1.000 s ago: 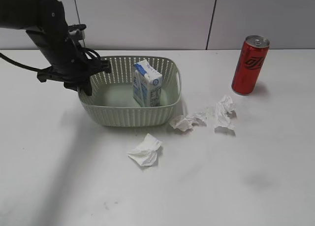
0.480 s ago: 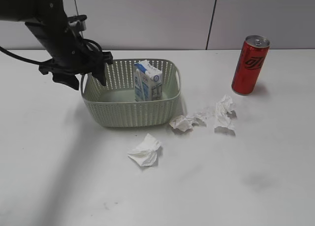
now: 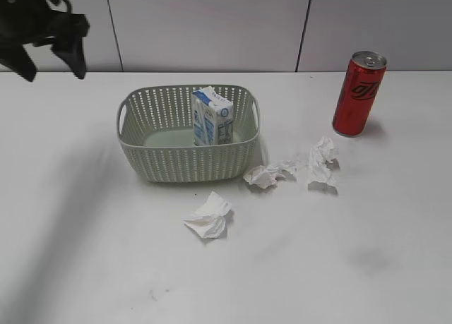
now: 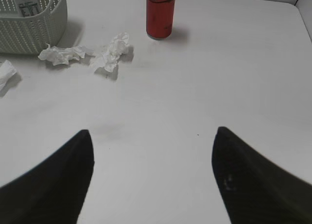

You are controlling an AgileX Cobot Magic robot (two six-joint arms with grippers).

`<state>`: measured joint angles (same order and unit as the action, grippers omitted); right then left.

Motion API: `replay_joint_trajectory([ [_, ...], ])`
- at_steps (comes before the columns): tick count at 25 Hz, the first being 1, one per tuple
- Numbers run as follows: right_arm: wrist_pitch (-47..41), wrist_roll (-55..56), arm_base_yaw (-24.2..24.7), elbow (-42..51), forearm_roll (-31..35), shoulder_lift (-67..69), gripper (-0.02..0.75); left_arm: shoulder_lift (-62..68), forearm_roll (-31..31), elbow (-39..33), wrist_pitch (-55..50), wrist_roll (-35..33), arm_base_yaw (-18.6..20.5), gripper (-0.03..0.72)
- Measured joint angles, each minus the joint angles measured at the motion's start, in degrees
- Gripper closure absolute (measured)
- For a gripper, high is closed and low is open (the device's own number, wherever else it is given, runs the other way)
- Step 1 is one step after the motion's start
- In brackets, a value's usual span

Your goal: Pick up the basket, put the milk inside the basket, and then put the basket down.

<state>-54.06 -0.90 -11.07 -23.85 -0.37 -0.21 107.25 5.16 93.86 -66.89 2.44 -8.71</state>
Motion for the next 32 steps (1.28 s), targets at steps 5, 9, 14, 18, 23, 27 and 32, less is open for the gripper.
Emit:
replay_joint_trajectory([
  [5, 0.0, 0.0, 0.0, 0.0, 0.0, 0.0, 0.146, -1.6, -0.9, -0.9, -2.4, -3.6, 6.4, 0.072],
  [9, 0.0, 0.1, 0.0, 0.0, 0.0, 0.0, 0.146, -5.1, -3.0, -3.9, -2.6, -5.8, 7.8, 0.091],
  [14, 0.0, 0.1, 0.0, 0.0, -0.1, 0.0, 0.146, -13.8, -1.1, -13.2, -2.6, -9.9, 7.8, 0.099],
  [18, 0.0, 0.1, 0.0, 0.0, -0.1, 0.0, 0.146, -22.6, 0.4, -22.2, -2.7, -11.3, 7.8, 0.099],
  [23, 0.0, 0.1, 0.0, 0.0, -0.1, 0.0, 0.146, -35.4, 0.6, -33.5, -1.9, -11.4, 7.8, 0.099],
  [27, 0.0, 0.1, 0.0, 0.0, -0.1, 0.0, 0.146, -44.7, 1.3, -41.1, -0.6, -11.4, 7.8, 0.097],
  [32, 0.0, 0.1, 0.0, 0.0, -0.1, 0.0, 0.145, -54.7, 2.1, -49.8, 1.9, -11.5, 7.8, 0.096],
])
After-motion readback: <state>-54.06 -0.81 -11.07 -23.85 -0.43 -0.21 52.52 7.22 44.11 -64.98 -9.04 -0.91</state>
